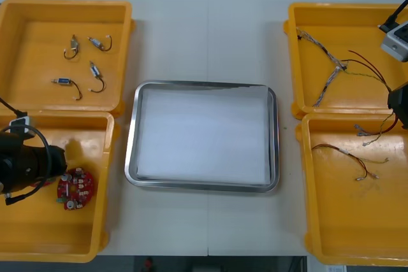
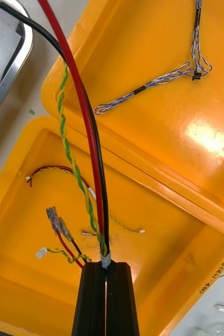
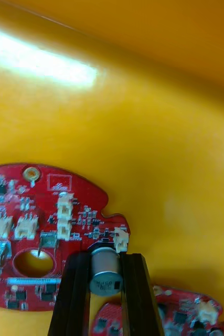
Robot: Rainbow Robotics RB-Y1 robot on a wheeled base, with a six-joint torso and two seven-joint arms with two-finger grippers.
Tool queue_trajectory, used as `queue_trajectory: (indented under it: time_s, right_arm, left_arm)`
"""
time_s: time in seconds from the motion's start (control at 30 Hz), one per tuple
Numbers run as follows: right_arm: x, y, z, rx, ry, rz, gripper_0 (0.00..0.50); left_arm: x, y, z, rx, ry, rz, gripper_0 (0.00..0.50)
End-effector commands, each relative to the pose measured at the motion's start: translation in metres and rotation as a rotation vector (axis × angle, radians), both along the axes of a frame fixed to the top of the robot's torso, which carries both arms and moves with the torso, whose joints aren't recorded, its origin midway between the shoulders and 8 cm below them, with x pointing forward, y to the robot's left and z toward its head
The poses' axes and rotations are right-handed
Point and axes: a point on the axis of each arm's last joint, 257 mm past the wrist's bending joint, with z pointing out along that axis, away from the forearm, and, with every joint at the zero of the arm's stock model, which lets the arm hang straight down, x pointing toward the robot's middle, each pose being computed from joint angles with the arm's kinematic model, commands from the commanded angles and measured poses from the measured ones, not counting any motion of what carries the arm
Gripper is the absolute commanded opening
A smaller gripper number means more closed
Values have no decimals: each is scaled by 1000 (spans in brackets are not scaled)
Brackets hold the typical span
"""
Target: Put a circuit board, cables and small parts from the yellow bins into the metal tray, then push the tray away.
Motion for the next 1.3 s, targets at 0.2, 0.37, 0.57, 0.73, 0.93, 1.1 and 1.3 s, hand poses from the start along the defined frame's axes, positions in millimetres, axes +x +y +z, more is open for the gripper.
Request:
queue_trajectory:
  time_s: [0.2, 0.37, 0.57, 0.73, 0.93, 1.1, 1.3]
  right_arm:
    - [2, -7, 12, -51, -18, 15, 0]
    - [2, -7, 12, -51, -18, 15, 0]
    - [2, -7, 12, -51, -18, 15, 0]
    - [2, -7, 12, -51, -18, 15, 0]
    - [2, -7, 12, -51, -18, 15, 0]
    - [2, -7, 12, -51, -18, 15, 0]
    - [2, -7, 12, -51, -18, 15, 0]
  left_arm:
    - [3, 7, 55, 86, -16, -15, 0]
    - [-1, 8, 79, 111, 0, -44, 0]
    - [-10, -1, 102, 99, 18, -75, 0]
    - [-15, -19, 124, 44, 12, -94, 0]
    - [-19, -29, 147, 27, 26, -115, 0]
    - [-19, -38, 158, 4, 37, -125, 0]
    - [-16, -57, 171, -49, 40, -144, 0]
